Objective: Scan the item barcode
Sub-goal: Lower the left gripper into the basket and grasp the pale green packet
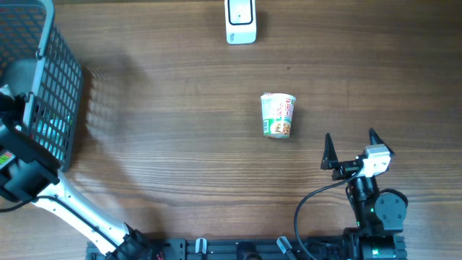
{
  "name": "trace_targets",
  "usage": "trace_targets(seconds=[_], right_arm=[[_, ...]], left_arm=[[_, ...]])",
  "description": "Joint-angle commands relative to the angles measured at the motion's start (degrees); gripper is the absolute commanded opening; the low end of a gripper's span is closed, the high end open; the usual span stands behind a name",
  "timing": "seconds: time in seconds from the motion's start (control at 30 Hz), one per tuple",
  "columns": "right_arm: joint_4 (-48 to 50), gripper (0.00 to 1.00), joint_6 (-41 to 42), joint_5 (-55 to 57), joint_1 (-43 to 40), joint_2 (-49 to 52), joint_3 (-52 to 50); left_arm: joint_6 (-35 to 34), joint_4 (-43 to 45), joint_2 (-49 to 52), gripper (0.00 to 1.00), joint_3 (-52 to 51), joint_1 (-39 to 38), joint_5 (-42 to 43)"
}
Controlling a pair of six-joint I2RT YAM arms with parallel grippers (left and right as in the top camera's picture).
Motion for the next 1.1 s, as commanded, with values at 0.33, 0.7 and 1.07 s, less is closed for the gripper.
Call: trace_targets(seconds=[0.33,0.7,1.07], right_arm=[[0.3,1.0,0.0,-0.1,-0.3,-0.3,0.0],[0.3,1.0,0.1,-0.1,-0.3,-0.3,0.0],[0.3,1.0,0.0,-0.1,-0.3,-0.3,0.0]], left_arm=[[0.3,8.2,0.2,1.0,0.7,0.0,5.4],[-9.0,4.5,-11.8,1.0,5.9,-0.3,5.9],[-19.0,-0.8,-12.1,1.0,-4.0,-5.1,1.4]])
